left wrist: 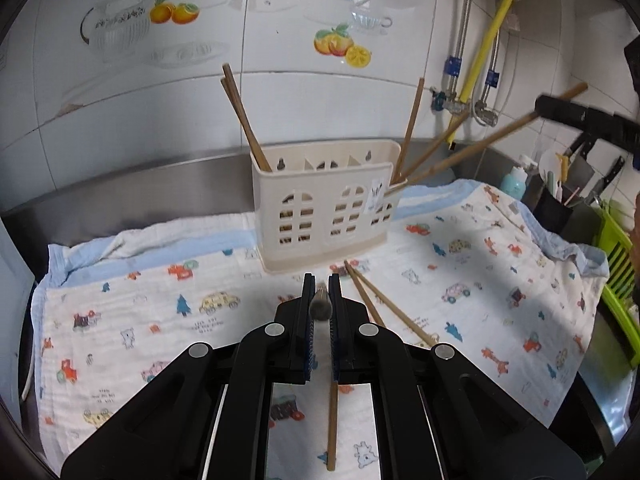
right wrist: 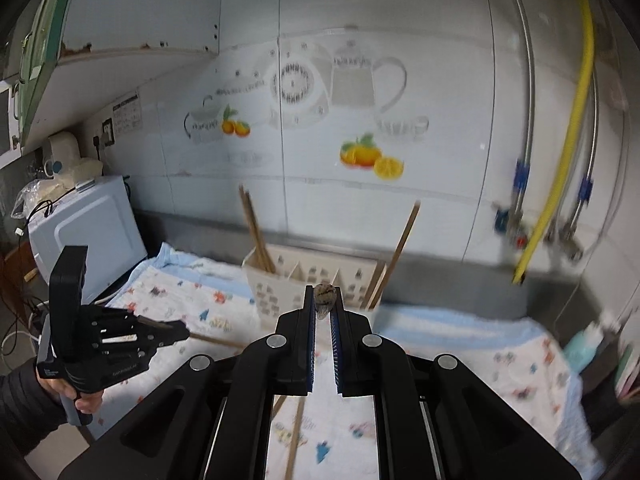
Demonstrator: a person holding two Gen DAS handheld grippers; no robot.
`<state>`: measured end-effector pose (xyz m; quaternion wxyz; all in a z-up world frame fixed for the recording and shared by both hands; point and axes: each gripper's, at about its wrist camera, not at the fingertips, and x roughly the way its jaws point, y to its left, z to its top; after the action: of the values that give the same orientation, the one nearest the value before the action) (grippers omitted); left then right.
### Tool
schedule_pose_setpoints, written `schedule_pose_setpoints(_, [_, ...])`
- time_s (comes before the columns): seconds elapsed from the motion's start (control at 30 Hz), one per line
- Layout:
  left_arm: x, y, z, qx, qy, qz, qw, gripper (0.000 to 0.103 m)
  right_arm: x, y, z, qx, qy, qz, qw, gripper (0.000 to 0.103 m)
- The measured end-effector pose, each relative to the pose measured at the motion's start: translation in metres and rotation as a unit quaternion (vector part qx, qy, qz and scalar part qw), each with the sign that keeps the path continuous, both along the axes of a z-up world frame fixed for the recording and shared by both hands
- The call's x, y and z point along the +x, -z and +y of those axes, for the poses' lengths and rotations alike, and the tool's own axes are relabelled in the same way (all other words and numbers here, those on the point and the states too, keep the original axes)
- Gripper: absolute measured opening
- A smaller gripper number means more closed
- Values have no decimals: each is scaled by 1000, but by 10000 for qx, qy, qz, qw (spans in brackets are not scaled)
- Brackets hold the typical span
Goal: Organize utensils
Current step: 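Lift the left tool's chopstick toward the holder while the right tool raises its own, then lower both held chopsticks into the holder and open both tools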
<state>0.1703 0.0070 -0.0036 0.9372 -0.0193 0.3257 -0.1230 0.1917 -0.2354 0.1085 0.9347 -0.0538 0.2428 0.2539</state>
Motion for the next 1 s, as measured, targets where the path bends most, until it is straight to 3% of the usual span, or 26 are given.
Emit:
schedule_pose_setpoints(0.33, [9,-33,3,34,-15,-195,9998,5,33,-40,5,-269,142,-154,9994,7])
schedule_pose_setpoints(0.7, [16,-101,-4,179,-12,-843,9963,5,83,1,23,-501,92,540,9972,7])
schedule_pose_setpoints(1.0, [36,-154,-16,284,-105,-1423,9894,5,100,26,29,-534,93,752,9957,7])
